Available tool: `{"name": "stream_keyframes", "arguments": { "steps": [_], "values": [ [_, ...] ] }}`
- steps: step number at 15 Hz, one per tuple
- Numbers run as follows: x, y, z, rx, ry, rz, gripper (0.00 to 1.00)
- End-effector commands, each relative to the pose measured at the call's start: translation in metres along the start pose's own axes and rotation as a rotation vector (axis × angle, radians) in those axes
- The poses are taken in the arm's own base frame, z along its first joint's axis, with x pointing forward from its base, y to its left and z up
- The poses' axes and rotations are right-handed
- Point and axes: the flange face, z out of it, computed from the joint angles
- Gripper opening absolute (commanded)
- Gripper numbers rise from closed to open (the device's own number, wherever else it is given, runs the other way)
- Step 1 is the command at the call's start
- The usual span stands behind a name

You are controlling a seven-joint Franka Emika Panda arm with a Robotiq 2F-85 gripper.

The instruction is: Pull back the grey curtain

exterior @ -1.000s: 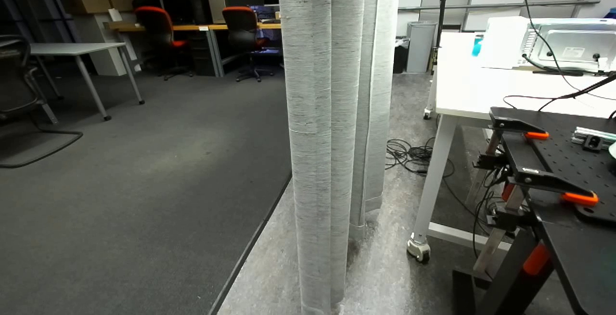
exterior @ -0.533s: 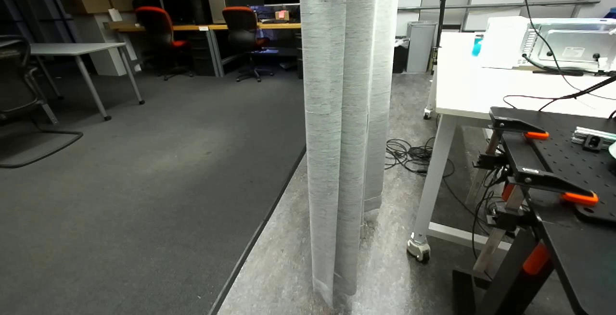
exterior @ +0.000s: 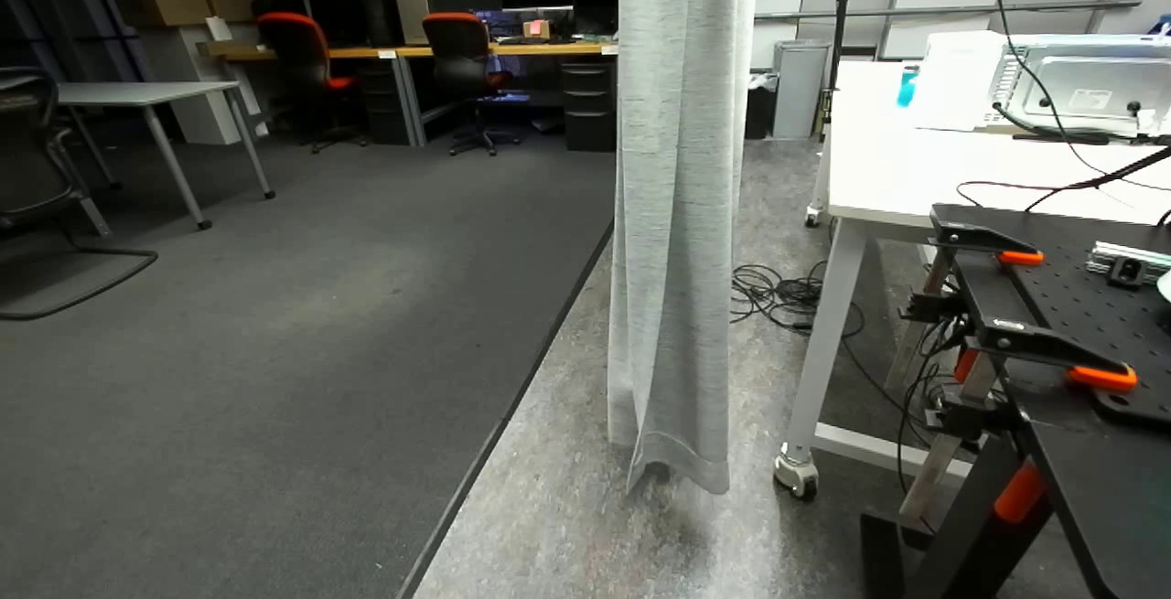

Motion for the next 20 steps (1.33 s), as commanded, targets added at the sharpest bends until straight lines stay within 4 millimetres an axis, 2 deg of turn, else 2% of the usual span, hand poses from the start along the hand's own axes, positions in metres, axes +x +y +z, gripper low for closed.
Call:
{"name": "stream_keyframes", "arguments": {
  "steps": [1, 7, 10, 12, 14, 17, 19, 20],
  "values": [
    [0.000, 0.051, 0.040, -0.032, -0.091, 0.144, 0.01],
    [0.004, 0.137, 0.054, -0.115, -0.118, 0.310, 0.01],
    [-0.010, 0.177, 0.059, -0.168, -0.156, 0.365, 0.01],
    [-0.010, 0.194, 0.045, -0.187, -0.140, 0.378, 0.01],
    [-0.008, 0.201, 0.033, -0.180, -0.133, 0.384, 0.01],
    [-0.002, 0.213, 0.028, -0.176, -0.129, 0.393, 0.01],
    [-0.003, 0.232, 0.031, -0.178, -0.131, 0.405, 0.01],
    [-0.008, 0.252, 0.033, -0.197, -0.134, 0.416, 0.01]
  ]
}}
